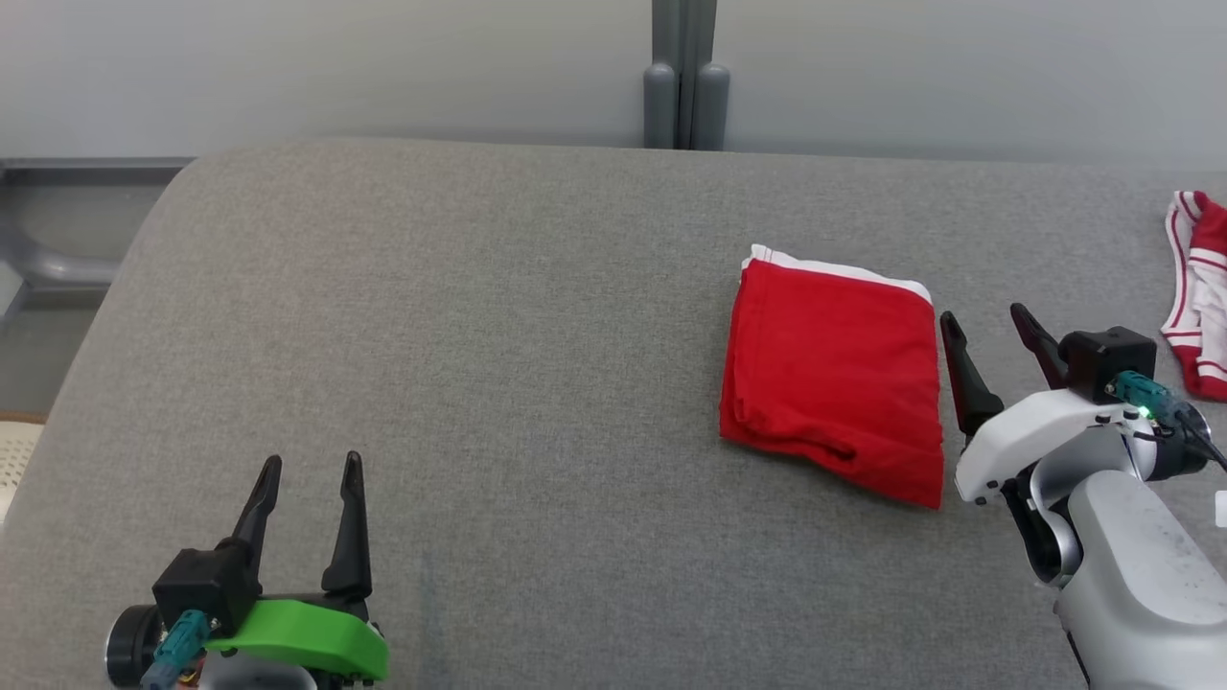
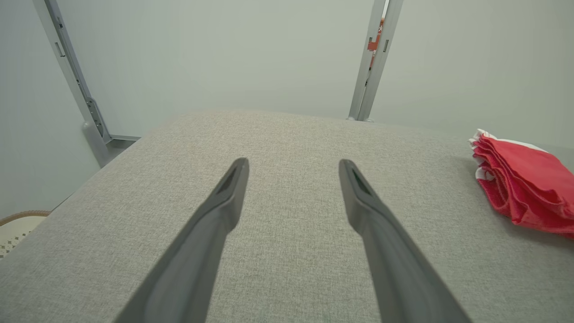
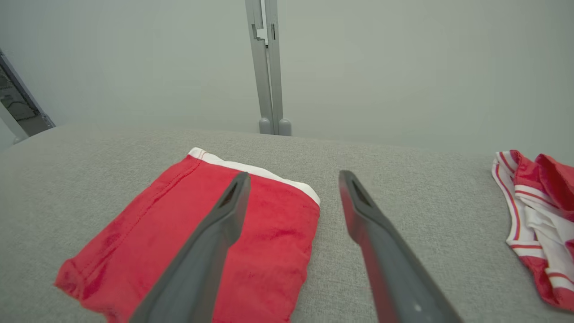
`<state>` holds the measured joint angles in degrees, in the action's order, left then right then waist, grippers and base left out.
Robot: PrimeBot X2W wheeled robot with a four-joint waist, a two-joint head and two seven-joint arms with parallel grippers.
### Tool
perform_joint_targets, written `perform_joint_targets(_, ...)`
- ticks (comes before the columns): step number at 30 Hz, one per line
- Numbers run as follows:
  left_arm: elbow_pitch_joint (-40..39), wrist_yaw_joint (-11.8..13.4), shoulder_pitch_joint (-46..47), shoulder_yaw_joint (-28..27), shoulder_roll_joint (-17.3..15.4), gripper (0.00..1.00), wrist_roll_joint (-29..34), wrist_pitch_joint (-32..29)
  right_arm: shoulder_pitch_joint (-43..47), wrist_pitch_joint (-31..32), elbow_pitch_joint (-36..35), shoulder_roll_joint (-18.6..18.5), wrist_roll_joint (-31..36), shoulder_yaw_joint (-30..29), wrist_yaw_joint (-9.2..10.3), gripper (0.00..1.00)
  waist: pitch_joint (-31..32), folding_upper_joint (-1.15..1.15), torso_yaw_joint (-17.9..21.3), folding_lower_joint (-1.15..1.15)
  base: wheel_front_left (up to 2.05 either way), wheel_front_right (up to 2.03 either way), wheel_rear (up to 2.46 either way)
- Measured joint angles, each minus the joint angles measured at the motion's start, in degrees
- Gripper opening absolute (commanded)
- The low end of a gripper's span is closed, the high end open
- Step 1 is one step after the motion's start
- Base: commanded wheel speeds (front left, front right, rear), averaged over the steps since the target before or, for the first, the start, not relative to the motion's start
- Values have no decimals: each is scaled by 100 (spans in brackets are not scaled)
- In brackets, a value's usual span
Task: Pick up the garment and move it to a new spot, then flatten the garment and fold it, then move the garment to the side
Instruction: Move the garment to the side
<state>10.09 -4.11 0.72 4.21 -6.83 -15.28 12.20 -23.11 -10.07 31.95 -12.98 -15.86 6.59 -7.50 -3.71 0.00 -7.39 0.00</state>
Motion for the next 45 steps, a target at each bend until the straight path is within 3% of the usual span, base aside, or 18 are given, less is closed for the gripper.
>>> perform_joint_targets(14,330,-42,445,165,76,100,-23,151,-764,-219,2148,268,-169,11,-1,100,-700,0,-319,0,0,0,0)
perform_joint_targets(23,446,-40,514,163,91,100,-31,230,-939,-486,2736,425,-211,-2,-4,100,-760,0,-253,0,0,0,0)
perform_joint_targets(24,457,-40,515,166,93,100,-31,234,-964,-492,2804,453,-240,34,-4,83,-759,0,-244,0,0,0,0)
perform_joint_targets(25,469,-40,521,170,98,100,-31,244,-1003,-491,2858,476,-304,74,-3,31,-763,0,-239,0,0,0,0)
perform_joint_targets(26,477,-41,525,168,98,100,-32,247,-1026,-491,2877,490,-366,110,-3,0,-769,0,-234,0,0,0,0)
perform_joint_targets(34,478,-40,641,169,114,100,-69,257,-1508,-420,2900,193,-493,839,-9,0,-964,0,-174,0,0,0,0)
perform_joint_targets(45,267,-68,964,198,26,100,22,276,-2513,162,2146,-1040,-659,2549,-7,0,-1452,0,219,0,0,0,0)
